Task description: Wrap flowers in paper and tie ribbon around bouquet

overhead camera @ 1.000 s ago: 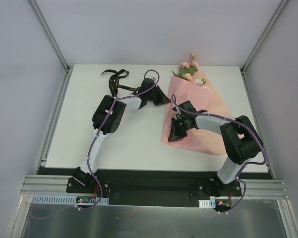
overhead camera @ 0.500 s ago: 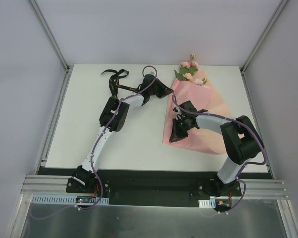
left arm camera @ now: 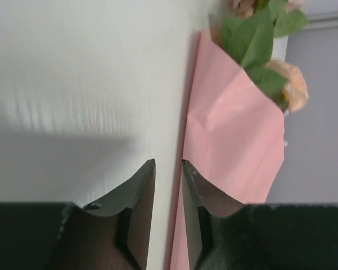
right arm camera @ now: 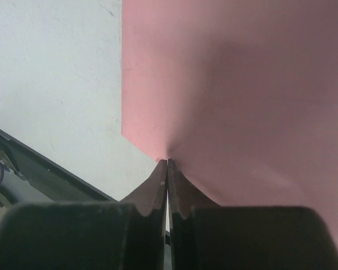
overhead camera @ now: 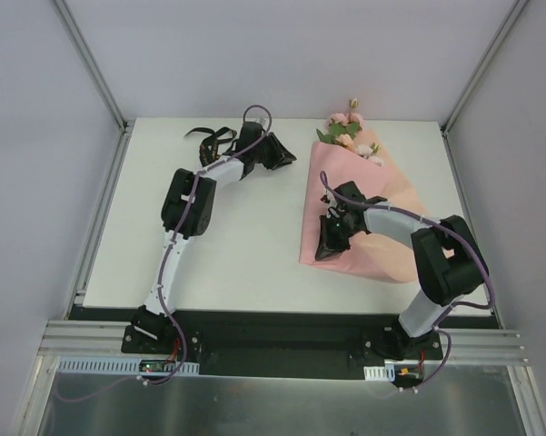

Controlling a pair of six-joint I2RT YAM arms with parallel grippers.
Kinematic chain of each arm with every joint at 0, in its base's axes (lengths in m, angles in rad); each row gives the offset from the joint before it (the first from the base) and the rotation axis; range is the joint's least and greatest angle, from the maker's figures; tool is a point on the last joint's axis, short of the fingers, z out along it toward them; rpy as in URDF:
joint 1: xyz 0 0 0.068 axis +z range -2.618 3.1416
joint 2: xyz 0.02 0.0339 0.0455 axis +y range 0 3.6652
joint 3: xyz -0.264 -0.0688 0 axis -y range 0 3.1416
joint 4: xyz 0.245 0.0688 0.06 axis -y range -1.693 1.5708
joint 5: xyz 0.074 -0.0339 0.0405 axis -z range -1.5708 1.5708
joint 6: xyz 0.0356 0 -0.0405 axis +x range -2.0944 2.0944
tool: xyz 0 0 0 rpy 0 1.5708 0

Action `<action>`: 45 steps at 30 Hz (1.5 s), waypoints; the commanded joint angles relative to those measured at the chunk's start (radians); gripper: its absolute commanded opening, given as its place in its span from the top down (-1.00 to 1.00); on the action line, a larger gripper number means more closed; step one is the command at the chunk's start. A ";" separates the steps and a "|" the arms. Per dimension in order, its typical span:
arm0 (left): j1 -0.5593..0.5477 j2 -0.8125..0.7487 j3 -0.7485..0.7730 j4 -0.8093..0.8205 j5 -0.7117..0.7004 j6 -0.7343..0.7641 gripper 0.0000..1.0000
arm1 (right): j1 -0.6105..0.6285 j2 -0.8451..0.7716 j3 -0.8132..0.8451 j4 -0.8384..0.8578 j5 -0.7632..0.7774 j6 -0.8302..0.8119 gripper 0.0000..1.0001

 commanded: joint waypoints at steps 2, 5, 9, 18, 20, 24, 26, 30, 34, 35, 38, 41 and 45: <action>-0.006 -0.483 -0.356 -0.059 0.125 0.233 0.44 | -0.018 -0.133 0.024 -0.087 0.047 -0.007 0.88; -0.036 -0.625 -0.540 -0.059 0.199 0.252 0.40 | -0.028 -0.205 -0.006 -0.116 0.087 0.008 0.71; -0.127 -0.722 -0.693 -0.059 0.242 0.290 0.35 | -0.068 -0.349 -0.121 -0.138 0.175 0.037 0.30; -0.389 -0.679 -0.764 -0.054 0.226 0.335 0.62 | -0.329 -0.763 -0.333 -0.243 0.144 0.137 -0.24; -0.417 -0.651 -0.757 -0.049 0.228 0.319 0.68 | -0.367 -0.859 -0.360 -0.300 0.152 0.151 -0.43; -0.452 -0.613 -0.764 -0.033 0.202 0.280 0.73 | -0.427 -0.918 -0.407 -0.319 0.089 0.251 -0.49; -0.452 -0.587 -0.758 -0.019 0.194 0.263 0.76 | -0.464 -0.900 -0.423 -0.314 0.051 0.283 -0.49; -0.452 -0.535 -0.734 -0.005 0.208 0.247 0.80 | -0.554 -0.837 -0.459 -0.305 0.034 0.298 -0.50; -0.452 -0.486 -0.750 0.076 0.245 0.194 0.83 | -0.669 -0.834 -0.522 -0.258 0.003 0.288 -0.53; -0.452 -0.466 -0.754 0.096 0.261 0.171 0.84 | -0.718 -0.840 -0.534 -0.251 0.000 0.288 -0.53; -0.452 -0.446 -0.777 0.141 0.251 0.149 0.85 | -0.790 -0.863 -0.580 -0.215 0.001 0.304 -0.53; -0.451 -0.432 -0.787 0.144 0.223 0.146 0.87 | -0.838 -0.875 -0.600 -0.182 0.024 0.314 -0.53; -0.451 -0.423 -0.799 0.147 0.200 0.138 0.89 | -0.860 -0.872 -0.608 -0.132 0.058 0.314 -0.50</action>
